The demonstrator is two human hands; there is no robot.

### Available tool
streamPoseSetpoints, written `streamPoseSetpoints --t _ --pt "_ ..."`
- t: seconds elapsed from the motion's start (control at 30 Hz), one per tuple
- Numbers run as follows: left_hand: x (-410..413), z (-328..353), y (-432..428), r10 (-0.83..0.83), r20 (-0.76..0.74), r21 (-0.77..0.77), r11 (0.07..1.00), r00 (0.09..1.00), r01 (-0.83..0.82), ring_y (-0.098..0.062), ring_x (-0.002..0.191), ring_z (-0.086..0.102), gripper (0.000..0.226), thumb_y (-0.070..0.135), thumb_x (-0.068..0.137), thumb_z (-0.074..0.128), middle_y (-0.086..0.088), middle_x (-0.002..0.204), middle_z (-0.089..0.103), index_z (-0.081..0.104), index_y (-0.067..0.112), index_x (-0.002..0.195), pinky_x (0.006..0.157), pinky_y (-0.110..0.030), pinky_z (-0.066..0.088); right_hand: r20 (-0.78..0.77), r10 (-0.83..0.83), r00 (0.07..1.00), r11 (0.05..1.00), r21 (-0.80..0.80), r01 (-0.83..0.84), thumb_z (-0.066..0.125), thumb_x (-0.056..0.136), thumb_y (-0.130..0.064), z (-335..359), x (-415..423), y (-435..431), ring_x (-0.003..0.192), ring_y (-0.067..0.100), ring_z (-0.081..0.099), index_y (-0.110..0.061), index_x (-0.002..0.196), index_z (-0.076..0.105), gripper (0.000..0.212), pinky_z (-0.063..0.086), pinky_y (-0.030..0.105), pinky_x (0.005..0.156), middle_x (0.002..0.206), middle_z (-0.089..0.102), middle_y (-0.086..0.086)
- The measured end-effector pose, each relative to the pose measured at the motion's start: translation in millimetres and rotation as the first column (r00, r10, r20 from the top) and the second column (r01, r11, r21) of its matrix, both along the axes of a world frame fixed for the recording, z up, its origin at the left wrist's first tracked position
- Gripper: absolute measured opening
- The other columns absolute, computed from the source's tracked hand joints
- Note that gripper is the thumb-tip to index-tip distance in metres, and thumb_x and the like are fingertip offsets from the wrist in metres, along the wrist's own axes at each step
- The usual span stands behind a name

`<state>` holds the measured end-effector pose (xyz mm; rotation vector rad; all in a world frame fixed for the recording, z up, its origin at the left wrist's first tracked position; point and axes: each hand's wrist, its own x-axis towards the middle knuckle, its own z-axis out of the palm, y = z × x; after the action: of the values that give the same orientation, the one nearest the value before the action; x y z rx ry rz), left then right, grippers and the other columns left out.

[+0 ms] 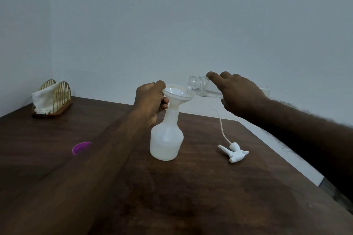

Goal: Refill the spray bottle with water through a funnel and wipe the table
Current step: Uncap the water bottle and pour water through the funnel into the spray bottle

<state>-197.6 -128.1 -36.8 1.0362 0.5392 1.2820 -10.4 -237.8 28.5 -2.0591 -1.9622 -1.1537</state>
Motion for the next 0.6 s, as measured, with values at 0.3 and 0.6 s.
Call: streamPoseSetpoints --t 0.3,0.6 --pt "0.7 0.8 -0.2 0.002 0.005 -0.004 1.000 1.000 -0.002 -0.009 0.037 0.042 0.008 0.008 0.088 0.054 0.001 0.045 0.038 0.053 0.006 0.080 0.039 -0.019 0.036 0.030 -0.007 1.000 1.000 0.008 0.006 0.055 0.082 0.004 1.0 -1.5 1.2 0.091 0.034 0.056 -0.024 0.144 0.031 0.072 0.039 0.035 0.068 0.112 0.057 0.009" --pt "1.2 0.3 1.1 -0.001 0.003 -0.003 1.000 1.000 0.001 -0.009 0.038 0.042 0.007 0.009 0.087 0.055 -0.001 0.048 0.039 0.054 0.006 0.081 0.039 -0.019 0.036 0.047 0.004 0.999 1.000 0.011 -0.004 0.057 0.081 0.004 0.7 -2.0 0.9 0.093 0.034 0.055 -0.023 0.145 0.031 0.074 0.042 0.040 0.085 0.115 0.057 0.010"
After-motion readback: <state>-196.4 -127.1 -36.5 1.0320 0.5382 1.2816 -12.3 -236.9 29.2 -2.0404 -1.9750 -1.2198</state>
